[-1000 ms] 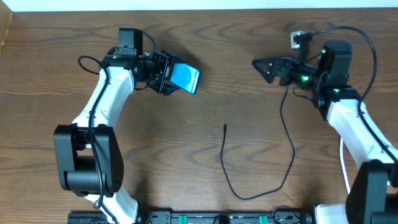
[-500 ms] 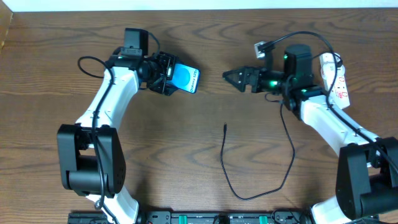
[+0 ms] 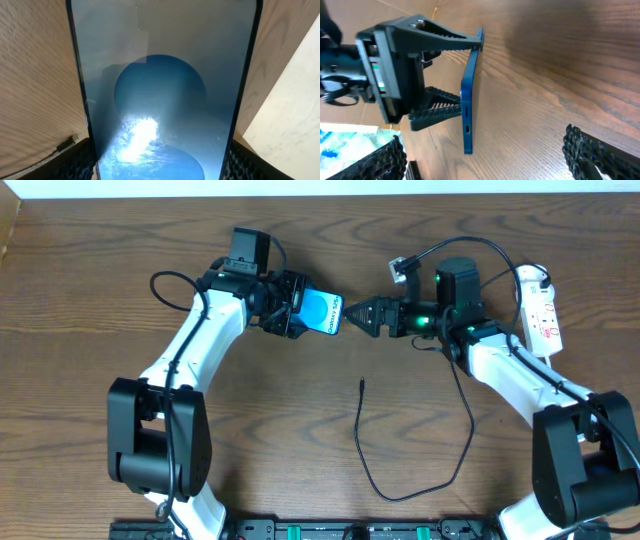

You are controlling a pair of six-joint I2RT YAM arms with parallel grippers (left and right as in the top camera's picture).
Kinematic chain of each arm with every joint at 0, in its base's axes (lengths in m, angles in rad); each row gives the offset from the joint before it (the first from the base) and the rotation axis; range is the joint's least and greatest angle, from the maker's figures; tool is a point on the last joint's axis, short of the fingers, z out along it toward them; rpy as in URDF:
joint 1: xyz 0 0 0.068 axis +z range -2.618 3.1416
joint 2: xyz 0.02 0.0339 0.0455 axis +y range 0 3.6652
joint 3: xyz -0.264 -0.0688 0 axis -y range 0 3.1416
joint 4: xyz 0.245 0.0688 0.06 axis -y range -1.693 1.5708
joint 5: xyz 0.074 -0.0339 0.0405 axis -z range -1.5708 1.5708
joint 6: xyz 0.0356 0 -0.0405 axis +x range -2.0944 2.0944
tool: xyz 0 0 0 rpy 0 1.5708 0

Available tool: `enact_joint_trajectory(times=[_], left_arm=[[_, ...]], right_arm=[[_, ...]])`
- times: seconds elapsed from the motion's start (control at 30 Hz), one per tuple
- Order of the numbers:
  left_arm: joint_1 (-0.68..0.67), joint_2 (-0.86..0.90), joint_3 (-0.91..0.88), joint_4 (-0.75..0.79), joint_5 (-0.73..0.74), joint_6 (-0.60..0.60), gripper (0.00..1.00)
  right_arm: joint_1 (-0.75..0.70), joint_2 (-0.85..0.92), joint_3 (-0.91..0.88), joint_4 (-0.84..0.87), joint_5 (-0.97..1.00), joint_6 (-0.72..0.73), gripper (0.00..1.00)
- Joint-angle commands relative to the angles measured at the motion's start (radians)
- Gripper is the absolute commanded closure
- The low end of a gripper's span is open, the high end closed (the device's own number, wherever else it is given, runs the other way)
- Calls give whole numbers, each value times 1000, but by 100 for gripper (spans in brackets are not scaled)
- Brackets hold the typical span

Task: Plug charger to phone and switch on socket
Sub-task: 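Close the right gripper on the phone's top edge beside the left gripper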

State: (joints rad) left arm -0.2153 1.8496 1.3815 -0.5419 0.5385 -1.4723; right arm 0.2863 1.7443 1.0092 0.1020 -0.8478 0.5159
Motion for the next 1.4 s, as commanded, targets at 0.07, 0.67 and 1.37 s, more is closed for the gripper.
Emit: enact_joint_trajectory(times=[0.07,0.67,1.37], left_arm=[[-36,-23,24,4,-8,-72,92],[-119,-23,24,10,-6,-110,93],[-164,-23,24,35,18,-183,93]], right_arm=[[18,10,17,-17,13,-21,1],[69,10,17,-55,115,-27,7],[69,10,17,-73,165,-27,49]])
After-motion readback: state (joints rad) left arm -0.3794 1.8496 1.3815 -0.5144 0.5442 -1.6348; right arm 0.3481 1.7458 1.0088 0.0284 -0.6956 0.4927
